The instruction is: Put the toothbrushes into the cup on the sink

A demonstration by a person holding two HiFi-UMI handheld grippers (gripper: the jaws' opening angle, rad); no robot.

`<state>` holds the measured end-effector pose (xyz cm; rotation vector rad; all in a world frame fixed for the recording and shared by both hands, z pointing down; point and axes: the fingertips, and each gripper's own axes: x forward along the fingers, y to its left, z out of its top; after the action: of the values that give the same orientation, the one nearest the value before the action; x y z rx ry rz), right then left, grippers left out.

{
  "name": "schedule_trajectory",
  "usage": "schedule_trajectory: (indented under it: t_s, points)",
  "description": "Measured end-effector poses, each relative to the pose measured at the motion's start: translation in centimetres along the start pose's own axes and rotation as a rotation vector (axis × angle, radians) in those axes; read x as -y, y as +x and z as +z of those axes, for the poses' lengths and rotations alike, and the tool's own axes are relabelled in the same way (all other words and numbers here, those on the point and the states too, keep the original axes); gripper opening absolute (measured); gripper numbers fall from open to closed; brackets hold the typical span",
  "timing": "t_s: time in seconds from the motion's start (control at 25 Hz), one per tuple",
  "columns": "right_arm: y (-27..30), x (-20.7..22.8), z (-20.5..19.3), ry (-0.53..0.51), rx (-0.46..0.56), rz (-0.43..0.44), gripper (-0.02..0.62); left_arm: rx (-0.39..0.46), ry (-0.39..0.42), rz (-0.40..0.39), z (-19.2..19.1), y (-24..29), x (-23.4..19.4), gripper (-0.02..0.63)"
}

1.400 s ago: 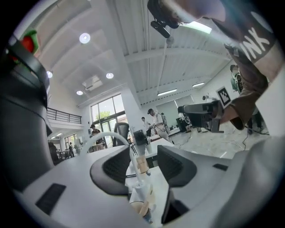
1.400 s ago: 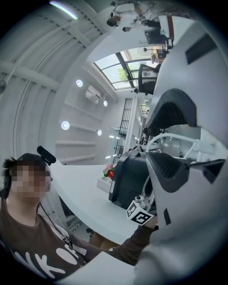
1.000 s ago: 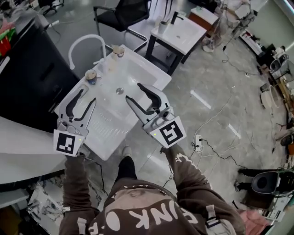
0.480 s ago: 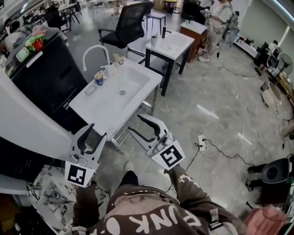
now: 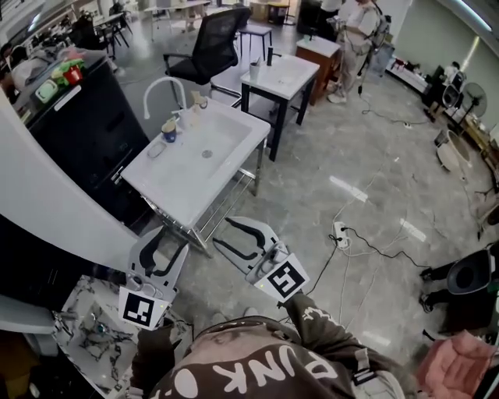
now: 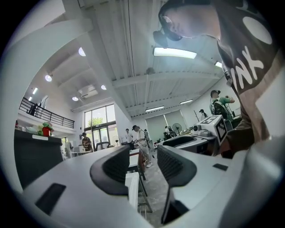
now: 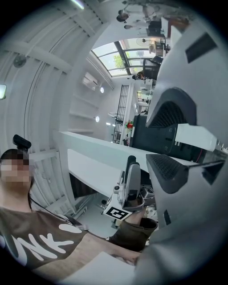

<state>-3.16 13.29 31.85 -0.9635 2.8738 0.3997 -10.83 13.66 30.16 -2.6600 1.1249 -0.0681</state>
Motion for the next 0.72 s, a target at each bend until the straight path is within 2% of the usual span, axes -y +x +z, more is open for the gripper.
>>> schedule_trajectory:
  t_s: [0.36,0.72]
  points:
    - [1.5,-3.5,0.8,-0.033,-0.039,-0.011,0.141,0.007,-0.022,-0.012,0.1,-4.2,-0.8,0.183]
    - [2.6,-4.7,0.7,-0.052,-0.060,-0.022,0.142,0.028,-0.018,-0.019,-0.2,-5.3,-1.8,0.183]
